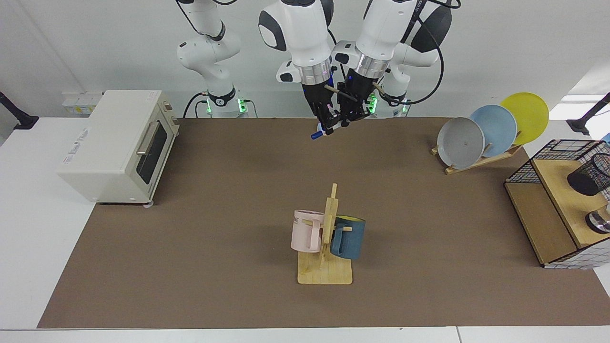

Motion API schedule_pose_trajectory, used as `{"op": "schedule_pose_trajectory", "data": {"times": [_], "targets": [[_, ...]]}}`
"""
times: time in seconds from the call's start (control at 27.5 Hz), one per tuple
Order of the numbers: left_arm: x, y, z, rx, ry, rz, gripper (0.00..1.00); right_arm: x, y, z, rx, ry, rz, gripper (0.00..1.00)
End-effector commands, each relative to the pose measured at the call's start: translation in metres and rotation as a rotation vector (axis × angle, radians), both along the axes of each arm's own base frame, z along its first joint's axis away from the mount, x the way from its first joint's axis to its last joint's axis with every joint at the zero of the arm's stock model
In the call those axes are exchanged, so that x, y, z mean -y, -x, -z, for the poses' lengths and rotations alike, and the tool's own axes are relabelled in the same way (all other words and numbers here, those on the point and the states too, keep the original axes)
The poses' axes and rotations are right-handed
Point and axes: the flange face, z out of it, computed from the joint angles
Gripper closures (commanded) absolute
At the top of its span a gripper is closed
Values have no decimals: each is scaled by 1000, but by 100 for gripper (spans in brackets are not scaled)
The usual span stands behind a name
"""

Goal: Put markers into pen holder
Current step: 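Grasp the marker with the left gripper next to the right gripper, then open the right gripper and withdraw while the left gripper pulls the marker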

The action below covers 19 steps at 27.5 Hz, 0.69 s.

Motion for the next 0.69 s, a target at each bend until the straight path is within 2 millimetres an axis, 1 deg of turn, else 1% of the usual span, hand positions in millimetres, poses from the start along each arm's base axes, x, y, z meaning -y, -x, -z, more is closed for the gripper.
{"op": "schedule_pose_trajectory", "data": {"times": [0.0, 0.15, 0.18, 0.22, 0.25, 0.29, 0.36, 0.44, 0.55, 0.66], "targets": [[-4, 3, 5, 5, 2, 7, 100, -3, -3, -7, 2, -20, -6, 100], [-6, 1, 4, 5, 3, -1, 100, -1, -3, -8, 4, -20, -6, 100], [-6, 1, 4, 5, 3, -3, 100, 1, -3, -11, 7, -24, -5, 95], [-7, 0, 4, 5, 2, -5, 100, 4, -5, -14, 10, -28, 0, 83], [-8, -1, 4, 6, 3, -8, 100, 7, -6, -15, 11, -29, 4, 68], [-8, -1, 3, 8, 3, -8, 100, 9, -7, -16, 13, -30, 8, 49], [-9, -1, 3, 7, 2, -11, 100, 14, -9, -18, 16, -31, 17, 1], [-11, -2, 3, 7, 3, -14, 100, 17, -8, -24, 25, -35, 14, 0], [-14, -4, 0, 12, 6, -21, 100, 29, -10, -27, 28, -25, -2, 0], [-24, -10, -1, 12, 6, -41, 100, 41, -12, -34, 37, -18, -24, 0]]}}
